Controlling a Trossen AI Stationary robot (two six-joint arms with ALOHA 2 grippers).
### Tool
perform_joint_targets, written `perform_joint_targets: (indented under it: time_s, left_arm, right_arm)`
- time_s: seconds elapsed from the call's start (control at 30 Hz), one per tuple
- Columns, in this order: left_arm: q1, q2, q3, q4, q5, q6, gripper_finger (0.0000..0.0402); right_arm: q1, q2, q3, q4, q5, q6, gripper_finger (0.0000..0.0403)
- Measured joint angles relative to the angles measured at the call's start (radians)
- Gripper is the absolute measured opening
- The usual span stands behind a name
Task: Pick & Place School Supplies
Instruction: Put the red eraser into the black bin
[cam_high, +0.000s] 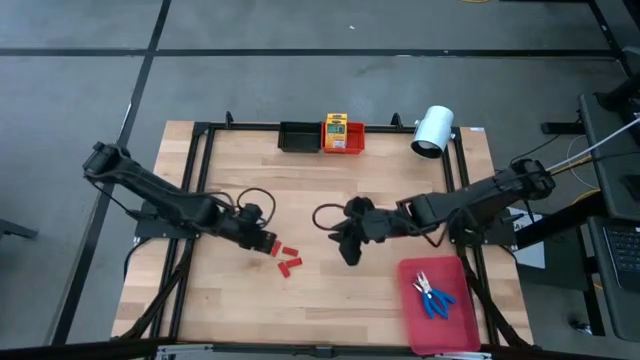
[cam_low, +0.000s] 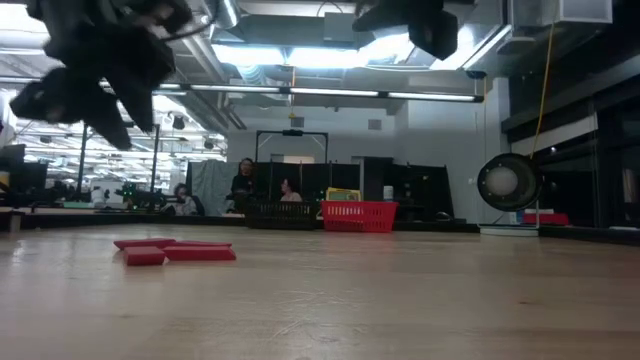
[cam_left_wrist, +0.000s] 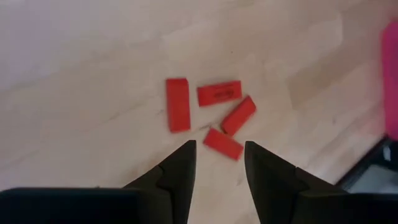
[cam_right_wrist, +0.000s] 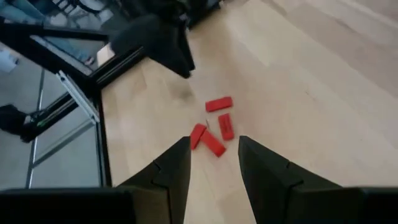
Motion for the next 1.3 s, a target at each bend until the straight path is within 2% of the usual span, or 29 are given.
perform_joint_targets:
  time_s: [0.17,0.3,0.43,0.77,1.3]
  left_arm:
    - [0.038,0.122,0.0,0.113,0.02,0.002,0.0142]
    - [0.057,0.206,0.0,0.109,0.055,-0.002,0.0161]
    - [0.059,0.258,-0.001,0.14,0.082,-0.009,0.018]
    - [0.087,0.318,-0.001,0.241,0.061,-0.001,0.0189]
    - [0.116,0.35,0.004,0.184,0.098,0.061,0.0189]
  right_arm:
    - [-0.017,0.0,0.0,0.007,-0.072,-0.054,0.0136]
    - [-0.015,-0.008,0.0,0.002,-0.104,-0.099,0.014]
    - [0.001,-0.042,0.0,-0.084,-0.105,-0.126,0.0144]
    - [0.047,-0.131,0.0,-0.234,-0.024,-0.143,0.0141]
    - [0.055,-0.15,0.0,-0.297,-0.009,-0.131,0.0141]
